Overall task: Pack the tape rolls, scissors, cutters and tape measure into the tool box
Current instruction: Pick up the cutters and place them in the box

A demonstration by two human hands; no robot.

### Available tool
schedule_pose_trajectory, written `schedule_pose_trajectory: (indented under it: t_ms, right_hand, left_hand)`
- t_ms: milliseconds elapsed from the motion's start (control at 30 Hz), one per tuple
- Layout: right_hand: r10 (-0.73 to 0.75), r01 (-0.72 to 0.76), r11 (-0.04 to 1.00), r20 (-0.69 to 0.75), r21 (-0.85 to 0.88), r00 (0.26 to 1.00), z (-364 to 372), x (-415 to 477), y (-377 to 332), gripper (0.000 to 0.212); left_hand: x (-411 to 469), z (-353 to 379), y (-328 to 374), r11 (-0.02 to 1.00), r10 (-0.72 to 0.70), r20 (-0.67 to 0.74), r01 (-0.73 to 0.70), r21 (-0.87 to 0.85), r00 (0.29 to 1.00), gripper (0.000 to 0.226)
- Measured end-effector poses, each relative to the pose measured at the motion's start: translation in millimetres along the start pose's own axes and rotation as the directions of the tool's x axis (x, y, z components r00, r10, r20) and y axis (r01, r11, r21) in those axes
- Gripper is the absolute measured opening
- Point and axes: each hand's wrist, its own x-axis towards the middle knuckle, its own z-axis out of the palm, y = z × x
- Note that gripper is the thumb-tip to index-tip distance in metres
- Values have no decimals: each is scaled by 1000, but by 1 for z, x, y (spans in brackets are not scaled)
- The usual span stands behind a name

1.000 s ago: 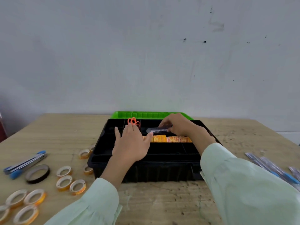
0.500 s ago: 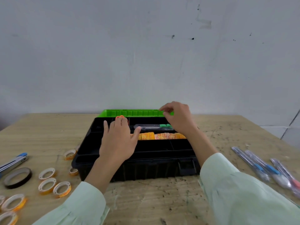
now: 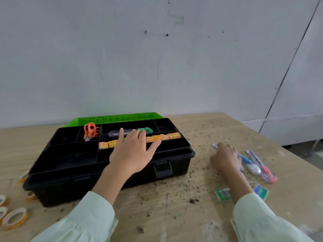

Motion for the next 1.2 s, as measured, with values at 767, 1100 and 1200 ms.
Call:
schedule_pose_trajectory:
  t_ms: [767,1100,1200]
  right_hand:
    - [-284,392,670,-270,631,920,-61,-19,-61,42]
    - [-850,805,521,84,283,520,-41,-28,-184,30]
    - [-852,813,520,220,262,475,-31,-30,-201,31]
  left_hand:
    - [-6,-10,-6,985,-42,-27,37,-168,999,72]
    - [-49,-18,-56,949,-315,-52,316,9,948,102]
    - [-47,-15,-54,952,-306,-56,307,7,950,99]
